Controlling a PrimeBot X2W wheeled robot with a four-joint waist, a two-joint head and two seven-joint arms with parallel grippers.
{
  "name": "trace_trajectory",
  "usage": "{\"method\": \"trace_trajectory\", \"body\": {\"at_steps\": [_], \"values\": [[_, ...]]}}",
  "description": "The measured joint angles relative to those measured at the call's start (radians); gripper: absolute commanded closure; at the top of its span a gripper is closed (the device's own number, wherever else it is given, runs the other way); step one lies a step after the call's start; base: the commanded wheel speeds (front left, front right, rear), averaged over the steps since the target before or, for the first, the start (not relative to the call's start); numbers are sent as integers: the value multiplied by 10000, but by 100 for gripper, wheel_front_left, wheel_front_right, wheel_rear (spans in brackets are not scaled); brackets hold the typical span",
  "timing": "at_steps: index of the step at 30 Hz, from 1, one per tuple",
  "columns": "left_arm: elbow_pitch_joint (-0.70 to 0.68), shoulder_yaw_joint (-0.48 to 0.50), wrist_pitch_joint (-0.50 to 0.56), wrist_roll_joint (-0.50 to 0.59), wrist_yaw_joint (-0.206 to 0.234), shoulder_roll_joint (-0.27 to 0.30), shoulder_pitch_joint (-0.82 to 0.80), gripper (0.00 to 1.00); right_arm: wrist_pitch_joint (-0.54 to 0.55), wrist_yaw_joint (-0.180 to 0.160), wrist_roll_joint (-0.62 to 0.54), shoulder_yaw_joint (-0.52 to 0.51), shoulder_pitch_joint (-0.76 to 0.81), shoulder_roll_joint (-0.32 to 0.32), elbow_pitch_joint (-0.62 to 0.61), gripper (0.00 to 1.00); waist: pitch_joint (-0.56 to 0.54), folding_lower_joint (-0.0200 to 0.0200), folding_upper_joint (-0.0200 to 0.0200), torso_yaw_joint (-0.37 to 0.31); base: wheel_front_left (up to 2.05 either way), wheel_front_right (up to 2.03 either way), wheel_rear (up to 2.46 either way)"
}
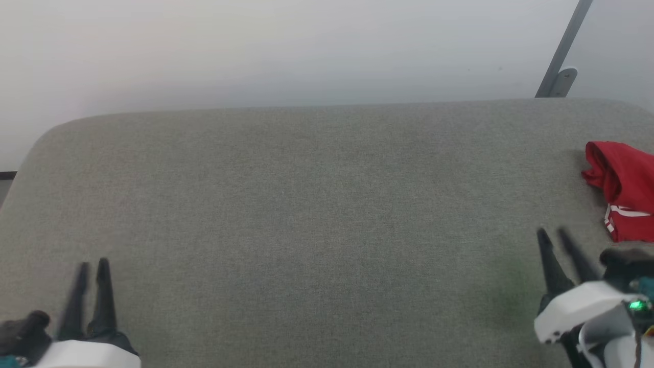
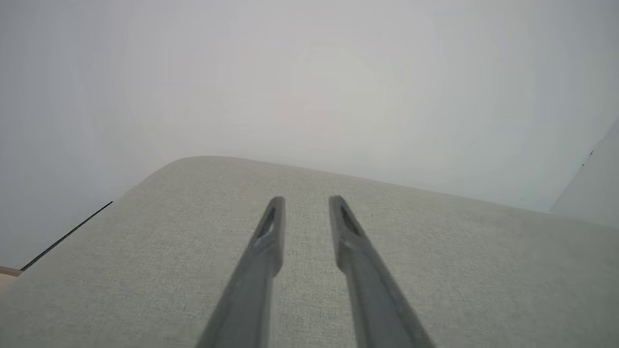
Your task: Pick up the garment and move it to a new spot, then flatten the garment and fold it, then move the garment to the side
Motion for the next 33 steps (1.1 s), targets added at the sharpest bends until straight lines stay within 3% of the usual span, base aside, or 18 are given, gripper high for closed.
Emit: {"method": "trace_trajectory", "body": {"at_steps": [9, 33], "values": [[686, -171, 125, -107, 0, -566, 26, 100, 52, 0, 165, -2, 616, 313, 662, 100, -2, 0, 0, 0, 0, 0, 0], [719, -414, 1235, -3847, 0, -853, -266, 100, 660, 0, 4242, -115, 516, 600, 522, 100, -49, -1, 1, 6, 0, 0, 0]]}}
